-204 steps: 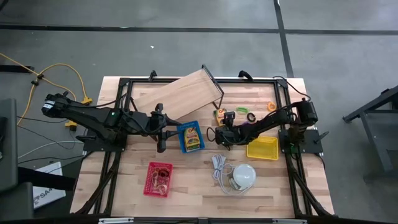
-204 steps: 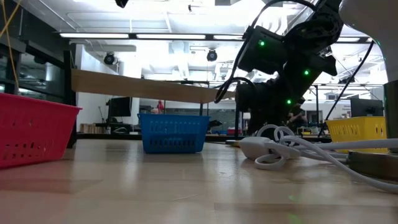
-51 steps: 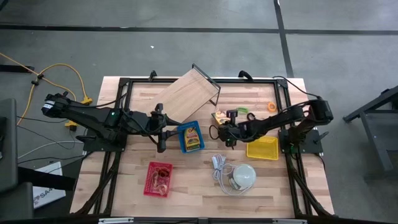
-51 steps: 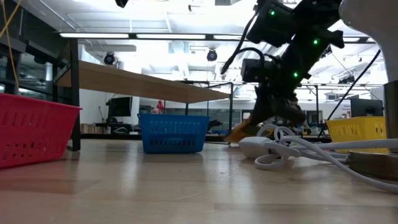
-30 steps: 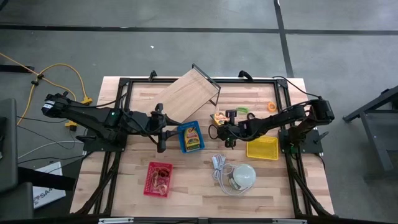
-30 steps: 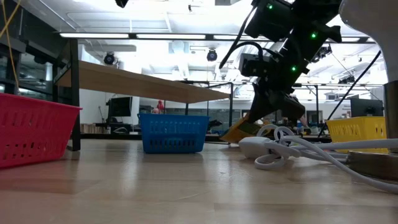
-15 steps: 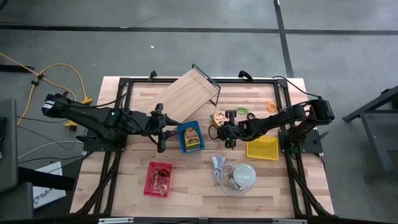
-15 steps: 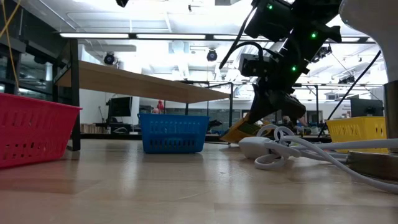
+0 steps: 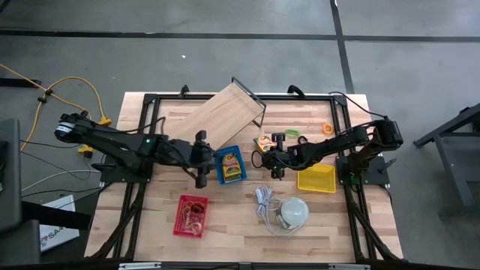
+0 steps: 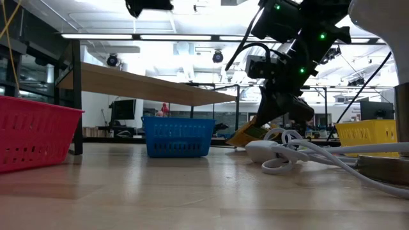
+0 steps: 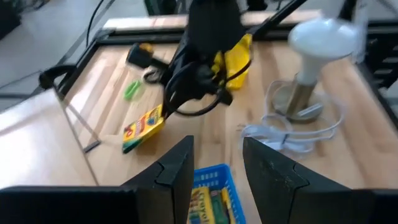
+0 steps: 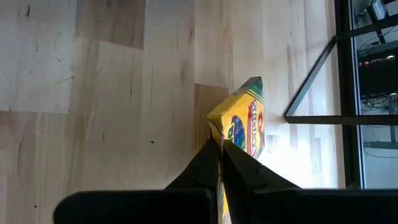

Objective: Pick & Place Office Desk Supplies
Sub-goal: Put the yellow pack of crayon into the blue bin

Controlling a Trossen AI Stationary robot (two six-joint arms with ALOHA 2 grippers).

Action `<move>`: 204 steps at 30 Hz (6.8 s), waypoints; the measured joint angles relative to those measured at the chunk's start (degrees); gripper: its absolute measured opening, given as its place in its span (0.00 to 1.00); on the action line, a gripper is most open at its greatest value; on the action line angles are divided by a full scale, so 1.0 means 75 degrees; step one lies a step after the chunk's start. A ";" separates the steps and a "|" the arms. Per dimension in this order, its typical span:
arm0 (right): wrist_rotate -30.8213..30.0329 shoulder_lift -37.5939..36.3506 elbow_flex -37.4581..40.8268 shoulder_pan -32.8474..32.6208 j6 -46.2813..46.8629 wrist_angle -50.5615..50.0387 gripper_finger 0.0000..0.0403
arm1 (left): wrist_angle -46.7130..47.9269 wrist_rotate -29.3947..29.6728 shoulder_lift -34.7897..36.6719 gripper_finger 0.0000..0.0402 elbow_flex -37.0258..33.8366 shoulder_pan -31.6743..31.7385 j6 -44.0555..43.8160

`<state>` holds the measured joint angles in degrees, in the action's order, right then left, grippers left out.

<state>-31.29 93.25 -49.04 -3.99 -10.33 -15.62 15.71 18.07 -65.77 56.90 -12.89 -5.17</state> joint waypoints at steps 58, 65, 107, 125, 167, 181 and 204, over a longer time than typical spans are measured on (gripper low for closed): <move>0.0828 -0.1495 0.0000 -0.0271 0.0810 -0.0570 0.01 | -0.4036 -0.0048 -0.3839 0.33 -0.0003 0.1423 0.1778; 0.0915 -0.1495 0.0000 -0.0316 0.0810 -0.0547 0.01 | -0.4114 -0.0203 -0.3839 0.42 -0.0003 0.1424 0.1891; 0.1020 -0.1495 -0.1288 -0.1142 0.0771 -0.0981 0.01 | -0.4392 -0.0401 -0.3836 0.46 -0.0003 0.1195 0.2308; 0.0980 -0.1495 -0.1291 -0.1139 0.0755 -0.0790 0.01 | -0.4358 -0.0436 -0.3830 0.13 -0.0003 0.1128 0.2627; 0.1769 -0.1498 -0.1300 -0.1134 0.0373 -0.0784 0.01 | -0.4525 -0.0450 -0.3833 0.06 -0.0017 0.1073 0.3249; 0.1580 -0.1498 -0.1300 -0.1142 0.0631 -0.0743 0.35 | -0.4593 -0.0331 -0.3833 0.06 -0.0006 0.1095 0.3217; 0.1624 -0.3855 -0.1294 -0.1107 0.1995 -0.2194 0.40 | -0.4722 0.0466 -0.3560 0.06 0.0015 0.0576 0.4582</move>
<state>-19.11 64.34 -58.74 -12.29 4.64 -32.07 -19.70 21.57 -92.48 57.01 -8.57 29.20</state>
